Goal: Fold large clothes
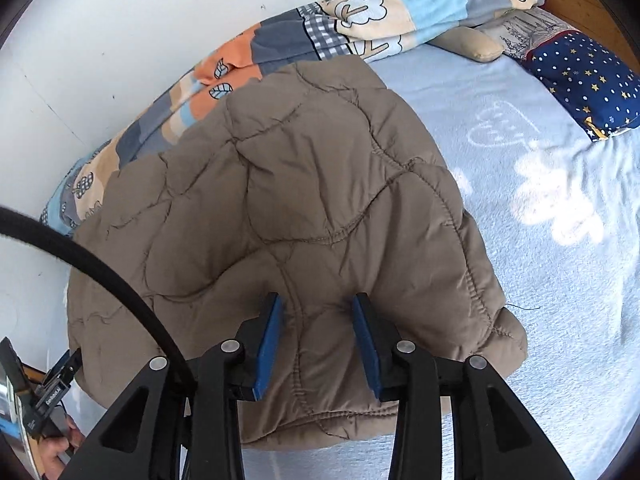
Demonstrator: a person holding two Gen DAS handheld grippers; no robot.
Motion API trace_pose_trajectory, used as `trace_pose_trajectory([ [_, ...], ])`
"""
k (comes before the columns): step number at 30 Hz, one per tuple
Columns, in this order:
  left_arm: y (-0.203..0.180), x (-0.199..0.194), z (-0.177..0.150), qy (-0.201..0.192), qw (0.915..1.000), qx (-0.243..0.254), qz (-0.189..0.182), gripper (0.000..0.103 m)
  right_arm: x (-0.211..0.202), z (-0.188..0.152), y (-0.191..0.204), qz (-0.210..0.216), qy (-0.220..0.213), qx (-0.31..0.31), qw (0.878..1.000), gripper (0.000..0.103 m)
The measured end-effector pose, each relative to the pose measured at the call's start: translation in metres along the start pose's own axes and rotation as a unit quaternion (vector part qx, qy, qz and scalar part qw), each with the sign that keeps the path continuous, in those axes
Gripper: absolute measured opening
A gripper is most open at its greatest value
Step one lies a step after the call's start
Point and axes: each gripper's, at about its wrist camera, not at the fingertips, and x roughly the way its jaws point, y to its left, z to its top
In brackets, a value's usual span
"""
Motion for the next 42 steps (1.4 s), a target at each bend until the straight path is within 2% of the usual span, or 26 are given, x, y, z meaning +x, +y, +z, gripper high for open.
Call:
trace_pose_trajectory([
  [6, -0.004, 0.003, -0.001, -0.002, 0.9999, 0.011, 0.013, 0.088, 0.011, -0.003, -0.008, 0.008, 0.015, 0.012, 1.000, 0.041],
  [19, -0.012, -0.003, -0.004, -0.017, 0.9987, 0.030, 0.036, 0.088, 0.009, -0.003, -0.005, -0.001, 0.013, 0.004, 1.000, 0.041],
  [22, -0.014, -0.005, -0.003, -0.023, 0.9982, 0.036, 0.041, 0.088, 0.001, -0.001, 0.002, -0.003, 0.001, 0.000, 1.000, 0.042],
  [28, -0.019, -0.010, -0.003, -0.034, 0.9965, 0.054, 0.054, 0.088, -0.011, -0.002, 0.029, 0.019, -0.031, -0.036, 0.999, 0.044],
  [30, -0.019, -0.010, -0.003, -0.034, 0.9962, 0.057, 0.055, 0.088, -0.010, -0.004, 0.040, 0.035, -0.030, -0.049, 0.998, 0.044],
  [34, -0.020, -0.010, -0.003, -0.035, 0.9962, 0.057, 0.056, 0.088, -0.004, -0.010, 0.056, 0.035, -0.023, -0.080, 0.996, 0.047],
  [42, -0.020, -0.009, -0.004, -0.035, 0.9960, 0.059, 0.057, 0.088, 0.013, -0.011, 0.056, 0.034, -0.005, -0.079, 0.996, 0.051],
])
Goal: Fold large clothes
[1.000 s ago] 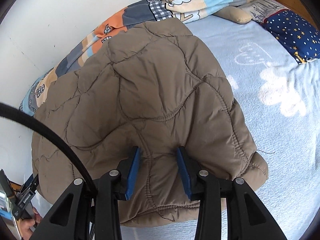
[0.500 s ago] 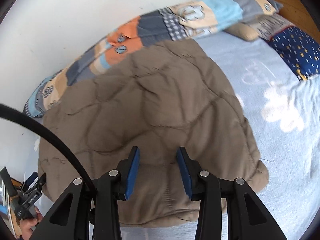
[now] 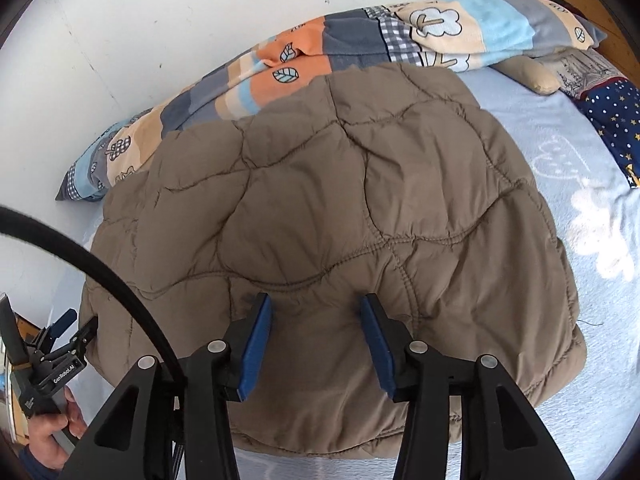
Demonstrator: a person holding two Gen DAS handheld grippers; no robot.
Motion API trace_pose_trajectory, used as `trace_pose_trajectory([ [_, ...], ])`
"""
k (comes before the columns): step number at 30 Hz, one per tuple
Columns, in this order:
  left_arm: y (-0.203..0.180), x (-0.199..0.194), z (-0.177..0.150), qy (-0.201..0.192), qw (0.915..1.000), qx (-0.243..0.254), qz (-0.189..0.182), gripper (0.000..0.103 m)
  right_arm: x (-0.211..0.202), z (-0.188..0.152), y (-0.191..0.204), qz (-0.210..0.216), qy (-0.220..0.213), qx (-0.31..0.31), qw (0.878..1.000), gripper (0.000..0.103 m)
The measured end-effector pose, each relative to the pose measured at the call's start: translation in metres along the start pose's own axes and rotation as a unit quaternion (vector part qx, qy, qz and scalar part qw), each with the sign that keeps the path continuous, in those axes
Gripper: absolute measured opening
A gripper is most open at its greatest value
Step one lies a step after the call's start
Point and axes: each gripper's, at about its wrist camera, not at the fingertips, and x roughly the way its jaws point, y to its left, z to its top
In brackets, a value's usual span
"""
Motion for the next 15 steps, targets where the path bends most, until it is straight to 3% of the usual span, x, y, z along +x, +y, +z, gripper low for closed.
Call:
trace_pose_trajectory([
  [15, 0.000, 0.001, -0.002, 0.002, 1.0000, 0.003, 0.002, 0.088, 0.012, -0.002, 0.001, -0.009, 0.010, -0.007, 1.000, 0.053],
])
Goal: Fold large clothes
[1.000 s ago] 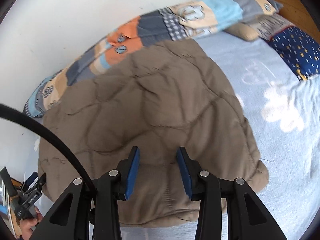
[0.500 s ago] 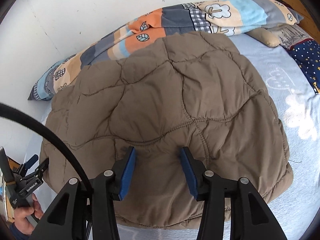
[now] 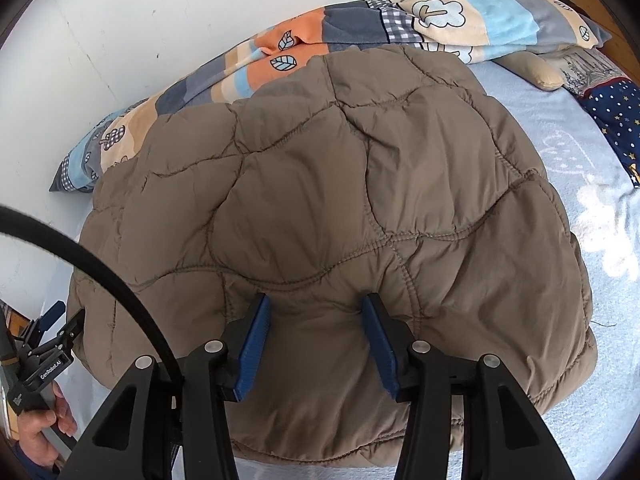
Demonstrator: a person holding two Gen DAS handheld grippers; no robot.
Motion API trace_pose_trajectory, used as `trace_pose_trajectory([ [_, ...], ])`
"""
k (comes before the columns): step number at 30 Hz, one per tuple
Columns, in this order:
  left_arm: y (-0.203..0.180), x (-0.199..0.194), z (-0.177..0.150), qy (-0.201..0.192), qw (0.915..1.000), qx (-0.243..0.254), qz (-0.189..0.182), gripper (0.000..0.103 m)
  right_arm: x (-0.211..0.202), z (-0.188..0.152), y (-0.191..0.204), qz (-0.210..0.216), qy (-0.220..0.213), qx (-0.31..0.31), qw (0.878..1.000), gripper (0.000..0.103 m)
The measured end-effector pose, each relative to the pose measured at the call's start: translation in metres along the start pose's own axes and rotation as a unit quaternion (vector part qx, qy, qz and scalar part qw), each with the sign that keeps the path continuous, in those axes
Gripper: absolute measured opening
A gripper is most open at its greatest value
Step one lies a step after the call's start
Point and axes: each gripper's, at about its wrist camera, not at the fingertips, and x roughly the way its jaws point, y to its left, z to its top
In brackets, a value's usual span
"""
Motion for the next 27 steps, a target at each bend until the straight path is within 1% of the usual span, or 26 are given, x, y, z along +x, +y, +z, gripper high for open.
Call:
trace_pose_trajectory([
  [8, 0.001, 0.001, 0.000, 0.001, 1.0000, -0.002, -0.002, 0.088, 0.000, 0.000, 0.000, 0.002, 0.002, 0.001, 1.000, 0.053],
  [12, 0.001, 0.003, 0.000, 0.003, 1.0000, -0.004, -0.003, 0.088, -0.002, 0.001, -0.001, 0.010, 0.002, 0.007, 1.000, 0.058],
  [16, 0.003, 0.003, 0.001, 0.002, 1.0000, -0.003, -0.004, 0.088, -0.002, 0.001, 0.002, 0.005, 0.002, 0.003, 1.000, 0.059],
  [18, 0.008, -0.001, 0.006, -0.003, 0.9998, -0.014, -0.010, 0.088, -0.006, 0.003, 0.003, 0.004, 0.000, 0.006, 1.000, 0.059],
  [21, 0.017, -0.011, 0.020, -0.018, 0.9988, -0.035, -0.029, 0.088, -0.022, 0.010, 0.011, 0.014, -0.027, 0.003, 1.000, 0.059],
  [23, 0.025, -0.015, 0.028, -0.030, 0.9980, -0.046, -0.031, 0.088, -0.033, 0.015, 0.016, 0.016, -0.047, -0.002, 0.999, 0.059],
  [25, 0.035, -0.012, 0.034, -0.024, 0.9978, -0.053, -0.032, 0.088, -0.046, 0.021, 0.021, 0.014, -0.074, -0.013, 0.997, 0.060],
  [26, 0.043, -0.009, 0.036, -0.017, 0.9972, -0.064, -0.035, 0.088, -0.051, 0.025, 0.020, 0.009, -0.080, -0.015, 0.997, 0.062],
  [27, 0.054, -0.005, 0.038, -0.007, 0.9956, -0.081, -0.045, 0.088, -0.055, 0.029, 0.015, 0.006, -0.084, -0.015, 0.996, 0.067],
])
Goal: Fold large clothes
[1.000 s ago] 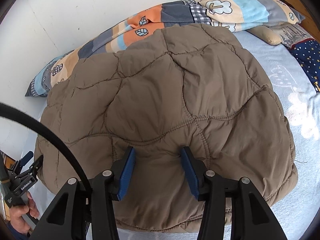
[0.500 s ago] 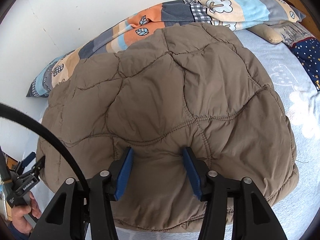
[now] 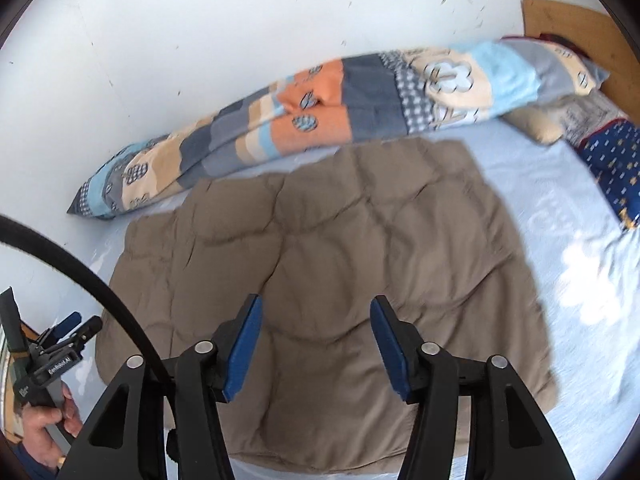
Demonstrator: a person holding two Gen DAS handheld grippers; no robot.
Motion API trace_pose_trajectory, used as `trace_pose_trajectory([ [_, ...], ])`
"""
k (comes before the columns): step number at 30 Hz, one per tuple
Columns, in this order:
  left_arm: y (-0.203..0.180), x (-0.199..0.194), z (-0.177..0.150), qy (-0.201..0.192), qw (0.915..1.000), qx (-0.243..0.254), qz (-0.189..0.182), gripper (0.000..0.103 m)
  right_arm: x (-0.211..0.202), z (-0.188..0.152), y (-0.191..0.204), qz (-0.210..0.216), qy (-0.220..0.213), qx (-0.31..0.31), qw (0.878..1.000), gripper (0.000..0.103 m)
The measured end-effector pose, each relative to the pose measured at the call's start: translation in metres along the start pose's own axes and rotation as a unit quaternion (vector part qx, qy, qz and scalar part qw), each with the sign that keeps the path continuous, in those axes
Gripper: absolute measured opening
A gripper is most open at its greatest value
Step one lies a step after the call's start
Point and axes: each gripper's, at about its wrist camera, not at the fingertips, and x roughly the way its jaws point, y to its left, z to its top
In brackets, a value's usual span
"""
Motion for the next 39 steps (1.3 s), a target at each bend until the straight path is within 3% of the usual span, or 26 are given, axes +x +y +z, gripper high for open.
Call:
trace_pose_trajectory([
  [4, 0.038, 0.020, 0.002, 0.053, 0.9938, -0.078, -0.058, 0.088, -0.023, 0.009, -0.056, -0.011, -0.023, 0.065, 0.998, 0.075],
  [6, 0.035, 0.031, -0.001, 0.076, 0.9930, -0.069, -0.058, 0.088, -0.030, 0.007, -0.091, -0.007, -0.023, 0.119, 0.993, 0.075],
  [8, 0.025, 0.031, 0.001, 0.071, 0.9954, -0.048, -0.043, 0.088, -0.031, 0.006, -0.107, -0.029, -0.023, 0.129, 0.991, 0.074],
  [11, 0.014, 0.022, 0.011, 0.048, 0.9968, -0.037, -0.053, 0.088, -0.034, 0.012, -0.117, -0.024, -0.031, 0.138, 0.990, 0.057],
  [14, 0.016, 0.031, 0.021, 0.060, 0.9949, -0.041, -0.071, 0.088, -0.037, 0.026, -0.126, -0.012, -0.041, 0.144, 0.989, 0.055],
  [16, 0.026, 0.045, 0.025, 0.082, 0.9890, -0.069, -0.101, 0.088, -0.033, 0.029, -0.138, 0.003, -0.033, 0.156, 0.987, 0.063],
  [17, 0.030, 0.053, 0.027, 0.093, 0.9855, -0.082, -0.115, 0.088, -0.029, 0.029, -0.146, 0.008, -0.026, 0.166, 0.986, 0.078],
  [19, 0.033, 0.063, 0.032, 0.094, 0.9846, -0.095, -0.113, 0.088, -0.022, 0.026, -0.163, 0.006, -0.017, 0.182, 0.983, 0.082],
  [20, 0.031, 0.069, 0.036, 0.094, 0.9849, -0.094, -0.110, 0.088, -0.018, 0.025, -0.168, -0.003, -0.013, 0.185, 0.983, 0.080],
  [23, 0.016, 0.080, 0.052, 0.096, 0.9854, -0.085, -0.112, 0.087, -0.015, 0.030, -0.169, 0.013, -0.019, 0.182, 0.983, 0.058],
  [26, -0.007, 0.093, 0.072, 0.103, 0.9890, -0.054, -0.092, 0.087, -0.006, 0.048, -0.151, 0.024, -0.019, 0.145, 0.989, 0.051],
  [30, -0.020, 0.137, 0.084, 0.151, 0.9867, -0.026, -0.054, 0.087, 0.028, 0.072, -0.123, 0.042, 0.004, 0.097, 0.994, 0.050],
  [34, -0.009, 0.173, 0.083, 0.196, 0.9764, -0.066, -0.061, 0.090, 0.083, 0.083, -0.121, 0.017, 0.073, 0.090, 0.993, 0.049],
  [39, -0.002, 0.179, 0.077, 0.194, 0.9763, -0.081, -0.051, 0.094, 0.121, 0.075, -0.144, -0.014, 0.125, 0.112, 0.986, 0.043],
])
